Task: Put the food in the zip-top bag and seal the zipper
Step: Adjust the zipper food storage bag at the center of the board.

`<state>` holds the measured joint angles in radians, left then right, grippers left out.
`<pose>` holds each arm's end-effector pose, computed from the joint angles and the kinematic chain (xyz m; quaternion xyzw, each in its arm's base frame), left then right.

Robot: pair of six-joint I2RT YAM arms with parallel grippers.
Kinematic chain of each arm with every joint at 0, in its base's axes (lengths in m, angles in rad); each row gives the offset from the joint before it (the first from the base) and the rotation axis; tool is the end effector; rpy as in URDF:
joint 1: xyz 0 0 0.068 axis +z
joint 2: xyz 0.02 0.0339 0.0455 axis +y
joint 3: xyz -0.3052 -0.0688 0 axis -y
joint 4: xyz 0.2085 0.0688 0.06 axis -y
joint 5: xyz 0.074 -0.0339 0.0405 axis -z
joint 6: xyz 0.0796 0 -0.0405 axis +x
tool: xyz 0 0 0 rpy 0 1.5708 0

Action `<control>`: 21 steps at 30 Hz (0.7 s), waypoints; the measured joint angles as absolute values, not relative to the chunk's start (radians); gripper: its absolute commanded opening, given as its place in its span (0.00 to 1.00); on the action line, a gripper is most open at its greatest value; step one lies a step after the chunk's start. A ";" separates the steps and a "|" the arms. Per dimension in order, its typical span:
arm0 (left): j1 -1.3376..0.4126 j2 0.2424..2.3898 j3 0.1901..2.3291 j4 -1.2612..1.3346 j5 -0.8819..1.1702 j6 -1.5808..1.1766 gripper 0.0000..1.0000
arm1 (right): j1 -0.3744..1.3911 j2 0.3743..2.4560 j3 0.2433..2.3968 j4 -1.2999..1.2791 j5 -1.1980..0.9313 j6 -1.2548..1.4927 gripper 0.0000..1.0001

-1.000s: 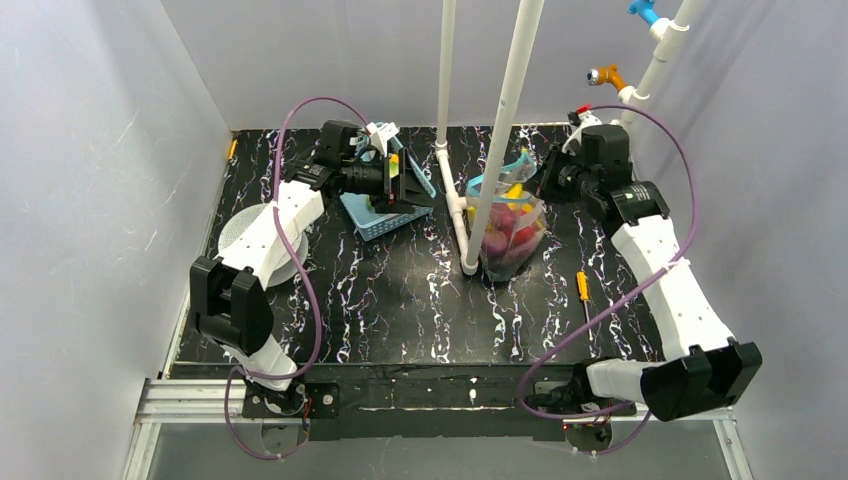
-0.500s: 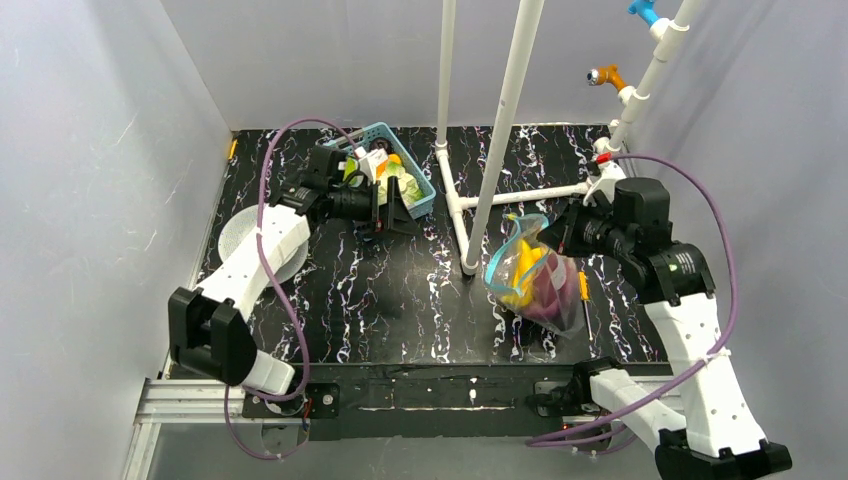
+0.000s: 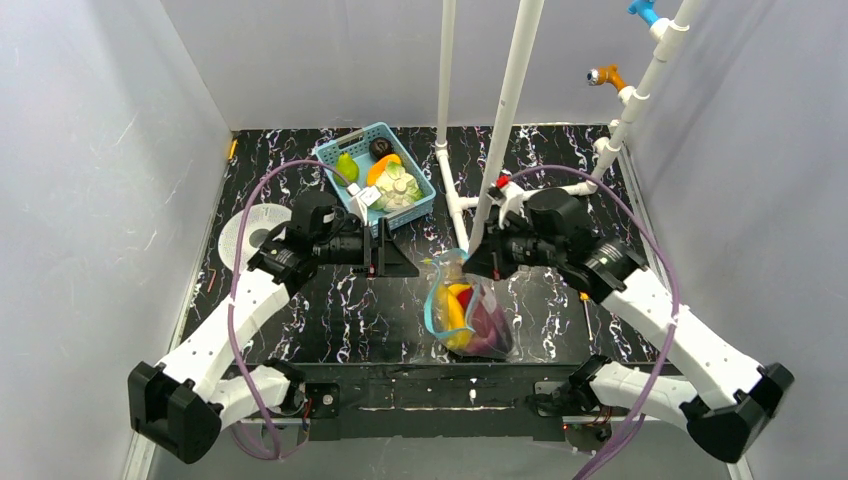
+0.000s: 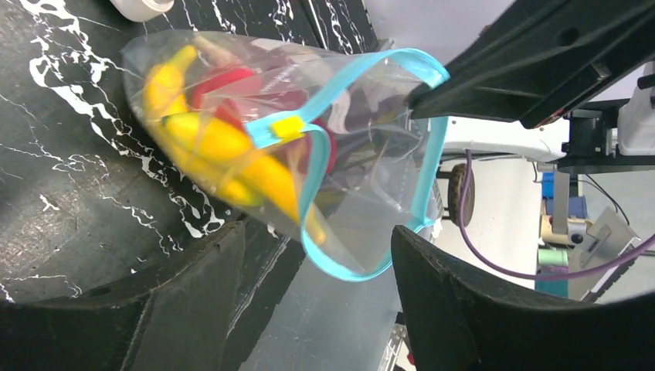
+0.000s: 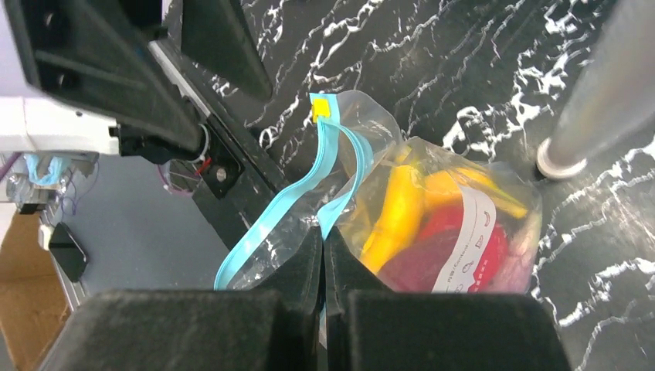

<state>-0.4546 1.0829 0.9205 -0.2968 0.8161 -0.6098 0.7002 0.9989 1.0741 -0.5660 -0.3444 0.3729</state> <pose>0.1611 -0.1433 0.3516 0.1483 0.7936 -0.5362 0.2463 0.1276 0.1427 0.3754 -0.2246 0.8194 0.3852 0.3602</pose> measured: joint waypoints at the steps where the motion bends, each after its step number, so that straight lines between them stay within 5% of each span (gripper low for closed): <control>1: -0.461 1.067 0.917 -0.300 0.806 -0.615 0.66 | 0.712 1.024 1.082 -0.543 -0.337 0.382 0.01; 7: -0.462 0.991 0.916 -0.321 0.710 -0.612 0.59 | 0.742 1.139 1.145 -0.437 -0.300 0.424 0.01; 12: -0.462 1.013 0.916 -0.334 0.643 -0.613 0.39 | 0.756 1.160 1.162 -0.380 -0.302 0.447 0.01; 21: -0.462 1.022 0.909 -0.340 0.562 -0.613 0.45 | 0.786 1.154 1.129 -0.336 -0.302 0.467 0.01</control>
